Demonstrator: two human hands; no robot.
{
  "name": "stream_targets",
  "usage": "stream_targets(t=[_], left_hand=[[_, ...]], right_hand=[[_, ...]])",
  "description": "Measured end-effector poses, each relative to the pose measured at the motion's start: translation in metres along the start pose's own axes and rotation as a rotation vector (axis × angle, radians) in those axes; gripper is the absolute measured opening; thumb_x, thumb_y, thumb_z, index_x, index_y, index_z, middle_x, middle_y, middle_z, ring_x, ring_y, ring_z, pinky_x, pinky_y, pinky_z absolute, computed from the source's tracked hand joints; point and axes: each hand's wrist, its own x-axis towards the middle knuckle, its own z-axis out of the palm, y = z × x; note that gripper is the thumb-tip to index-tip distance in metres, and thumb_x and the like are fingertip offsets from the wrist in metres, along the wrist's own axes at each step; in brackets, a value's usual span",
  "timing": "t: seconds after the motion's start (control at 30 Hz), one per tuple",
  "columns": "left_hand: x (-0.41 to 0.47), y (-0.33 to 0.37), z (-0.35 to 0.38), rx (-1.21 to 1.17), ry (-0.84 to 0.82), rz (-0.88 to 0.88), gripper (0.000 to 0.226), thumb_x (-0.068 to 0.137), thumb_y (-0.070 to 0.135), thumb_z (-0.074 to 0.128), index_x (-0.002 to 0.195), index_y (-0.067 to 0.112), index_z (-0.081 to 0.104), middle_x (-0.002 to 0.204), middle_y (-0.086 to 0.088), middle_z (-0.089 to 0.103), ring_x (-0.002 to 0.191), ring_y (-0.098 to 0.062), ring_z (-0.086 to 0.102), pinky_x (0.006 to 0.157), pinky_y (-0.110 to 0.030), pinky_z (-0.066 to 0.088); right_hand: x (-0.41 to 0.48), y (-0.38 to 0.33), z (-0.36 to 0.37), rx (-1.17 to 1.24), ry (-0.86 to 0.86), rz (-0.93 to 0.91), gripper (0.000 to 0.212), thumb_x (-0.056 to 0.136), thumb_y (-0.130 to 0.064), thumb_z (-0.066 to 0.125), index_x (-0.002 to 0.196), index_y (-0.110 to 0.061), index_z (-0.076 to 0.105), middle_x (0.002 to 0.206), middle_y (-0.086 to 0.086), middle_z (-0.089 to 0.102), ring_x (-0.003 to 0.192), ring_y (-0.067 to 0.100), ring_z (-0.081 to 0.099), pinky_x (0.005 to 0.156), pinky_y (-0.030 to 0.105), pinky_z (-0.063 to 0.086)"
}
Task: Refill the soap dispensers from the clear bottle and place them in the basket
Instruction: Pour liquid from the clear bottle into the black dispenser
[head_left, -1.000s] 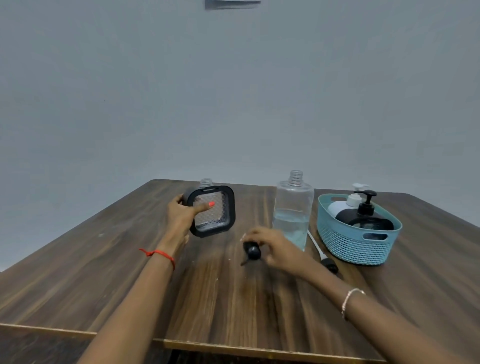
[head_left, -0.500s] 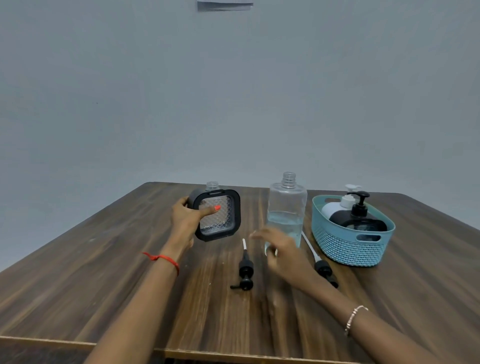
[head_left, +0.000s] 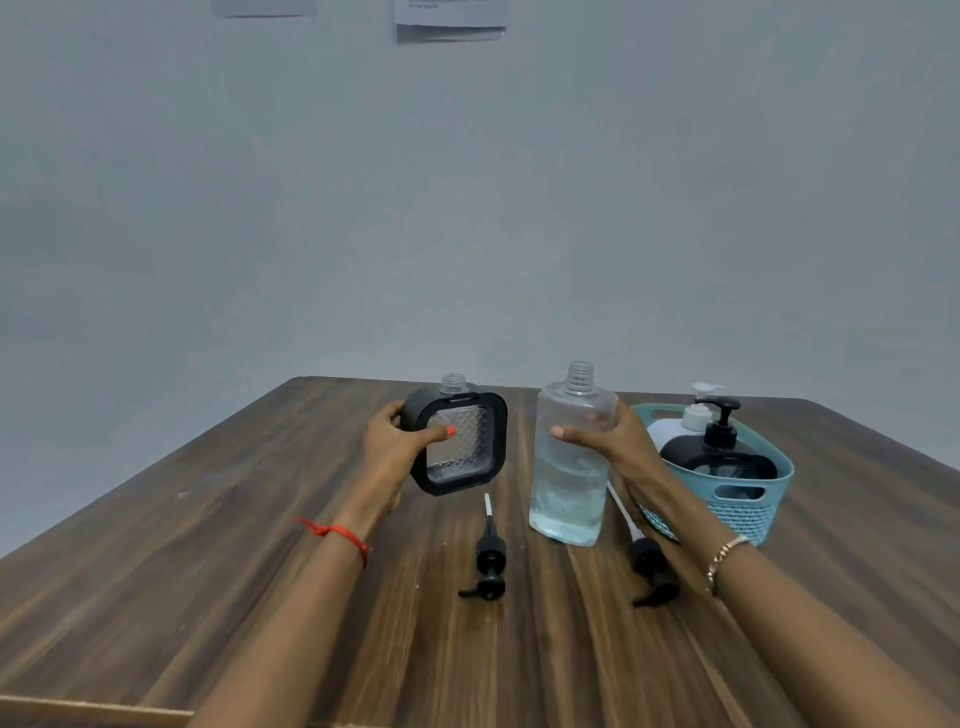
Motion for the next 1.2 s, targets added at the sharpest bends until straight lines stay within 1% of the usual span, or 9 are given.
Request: stream_targets(t=[0.07, 0.17, 0.4, 0.5, 0.57, 0.67, 0.8, 1.0, 1.2], left_hand=[[-0.001, 0.0, 0.0, 0.018, -0.018, 0.012, 0.039, 0.064, -0.004, 0.079, 0.092, 0.013, 0.057, 0.087, -0.003, 0.067, 0.076, -0.016, 0.064, 0.065, -0.025, 0.052], [-0.001, 0.002, 0.002, 0.05, -0.025, 0.028, 0.039, 0.064, -0.003, 0.08, 0.085, 0.016, 0.055, 0.084, -0.003, 0.066, 0.073, -0.016, 0.063, 0.069, -0.028, 0.054], [-0.004, 0.009, 0.005, 0.152, -0.016, 0.08, 0.043, 0.06, 0.003, 0.085, 0.087, 0.016, 0.054, 0.088, -0.007, 0.069, 0.078, -0.02, 0.066, 0.074, -0.033, 0.055], [-0.006, 0.015, 0.006, 0.185, 0.018, 0.099, 0.047, 0.06, 0.004, 0.085, 0.092, 0.014, 0.053, 0.087, -0.003, 0.067, 0.076, -0.016, 0.065, 0.073, -0.03, 0.054], [-0.006, 0.019, 0.007, 0.224, 0.064, 0.109, 0.051, 0.058, 0.007, 0.087, 0.097, 0.013, 0.054, 0.09, -0.004, 0.068, 0.081, -0.017, 0.066, 0.076, -0.033, 0.055], [-0.011, 0.023, 0.008, 0.312, 0.14, 0.135, 0.054, 0.055, 0.017, 0.088, 0.098, 0.014, 0.057, 0.094, -0.005, 0.07, 0.086, -0.019, 0.066, 0.076, -0.034, 0.054], [-0.021, 0.031, 0.011, 0.375, 0.167, 0.185, 0.053, 0.055, 0.021, 0.088, 0.095, 0.017, 0.054, 0.093, -0.003, 0.068, 0.085, -0.019, 0.065, 0.07, -0.03, 0.049], [-0.034, 0.042, 0.015, 0.461, 0.161, 0.241, 0.054, 0.056, 0.023, 0.087, 0.097, 0.015, 0.053, 0.091, 0.0, 0.065, 0.087, -0.02, 0.063, 0.07, -0.03, 0.049], [-0.04, 0.043, 0.018, 0.485, 0.152, 0.27, 0.055, 0.054, 0.024, 0.086, 0.097, 0.012, 0.055, 0.092, -0.004, 0.068, 0.087, -0.021, 0.064, 0.074, -0.036, 0.053]], right_hand=[[-0.003, 0.001, 0.004, -0.003, 0.024, -0.058, 0.038, 0.064, -0.004, 0.081, 0.09, -0.025, 0.063, 0.087, -0.005, 0.072, 0.079, 0.01, 0.069, 0.071, 0.025, 0.057], [-0.002, 0.006, 0.008, -0.013, 0.119, -0.091, 0.043, 0.062, -0.008, 0.084, 0.096, -0.024, 0.061, 0.092, -0.005, 0.07, 0.08, 0.005, 0.067, 0.068, 0.018, 0.054], [-0.001, -0.01, 0.024, -0.197, 0.317, -0.2, 0.064, 0.056, -0.02, 0.088, 0.111, -0.012, 0.056, 0.101, 0.0, 0.065, 0.094, 0.016, 0.062, 0.077, 0.025, 0.049], [0.004, -0.037, 0.027, -0.382, 0.302, -0.316, 0.07, 0.057, -0.025, 0.086, 0.117, -0.014, 0.051, 0.098, -0.002, 0.062, 0.088, 0.016, 0.059, 0.074, 0.028, 0.049], [0.006, -0.053, 0.028, -0.518, 0.287, -0.391, 0.071, 0.057, -0.027, 0.085, 0.118, -0.017, 0.049, 0.094, -0.004, 0.06, 0.085, 0.017, 0.059, 0.072, 0.031, 0.05], [0.007, -0.07, 0.026, -0.685, 0.281, -0.465, 0.074, 0.057, -0.03, 0.083, 0.12, -0.019, 0.047, 0.103, 0.001, 0.063, 0.09, 0.023, 0.06, 0.077, 0.037, 0.049], [0.005, -0.08, 0.024, -0.856, 0.277, -0.526, 0.073, 0.061, -0.029, 0.079, 0.124, -0.016, 0.046, 0.107, 0.006, 0.062, 0.095, 0.029, 0.059, 0.076, 0.035, 0.041], [0.002, -0.08, 0.02, -1.042, 0.257, -0.649, 0.073, 0.065, -0.03, 0.077, 0.129, -0.011, 0.046, 0.112, 0.011, 0.062, 0.099, 0.032, 0.058, 0.071, 0.034, 0.042], [0.006, -0.077, 0.02, -1.189, 0.227, -0.755, 0.073, 0.056, -0.022, 0.08, 0.121, -0.004, 0.054, 0.097, 0.017, 0.066, 0.08, 0.038, 0.062, 0.062, 0.036, 0.046]])
